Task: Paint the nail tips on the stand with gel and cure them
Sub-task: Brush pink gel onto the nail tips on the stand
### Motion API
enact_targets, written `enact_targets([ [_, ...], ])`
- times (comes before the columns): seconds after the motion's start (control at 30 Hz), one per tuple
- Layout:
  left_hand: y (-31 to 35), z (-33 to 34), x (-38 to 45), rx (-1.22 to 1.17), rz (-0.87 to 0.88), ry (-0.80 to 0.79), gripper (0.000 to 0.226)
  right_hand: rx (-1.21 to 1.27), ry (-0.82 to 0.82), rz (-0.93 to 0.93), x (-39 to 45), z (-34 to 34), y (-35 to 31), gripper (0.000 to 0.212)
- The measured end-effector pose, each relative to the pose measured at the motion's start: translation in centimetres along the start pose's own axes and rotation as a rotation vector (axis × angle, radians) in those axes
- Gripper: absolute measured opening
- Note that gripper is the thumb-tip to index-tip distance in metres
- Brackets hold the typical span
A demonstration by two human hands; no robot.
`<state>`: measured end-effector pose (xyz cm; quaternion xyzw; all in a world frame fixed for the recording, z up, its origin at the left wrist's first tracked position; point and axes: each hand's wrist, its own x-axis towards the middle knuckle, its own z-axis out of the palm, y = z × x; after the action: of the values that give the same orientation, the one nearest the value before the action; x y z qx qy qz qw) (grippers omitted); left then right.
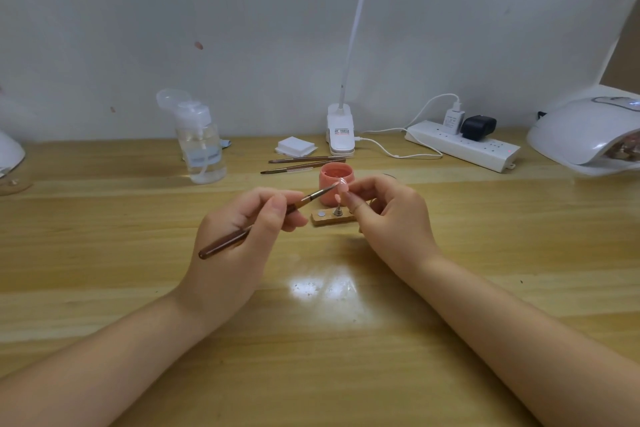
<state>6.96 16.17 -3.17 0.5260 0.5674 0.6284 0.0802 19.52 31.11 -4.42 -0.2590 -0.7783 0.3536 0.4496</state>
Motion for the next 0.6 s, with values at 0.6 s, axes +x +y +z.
enact_targets([
  [0.6,-0.32,-0.31,0.05,0.117,0.085,-0.043,0.025,-0.019,0.000,-0.033,-0.16,-0.03,0.09,0.005],
])
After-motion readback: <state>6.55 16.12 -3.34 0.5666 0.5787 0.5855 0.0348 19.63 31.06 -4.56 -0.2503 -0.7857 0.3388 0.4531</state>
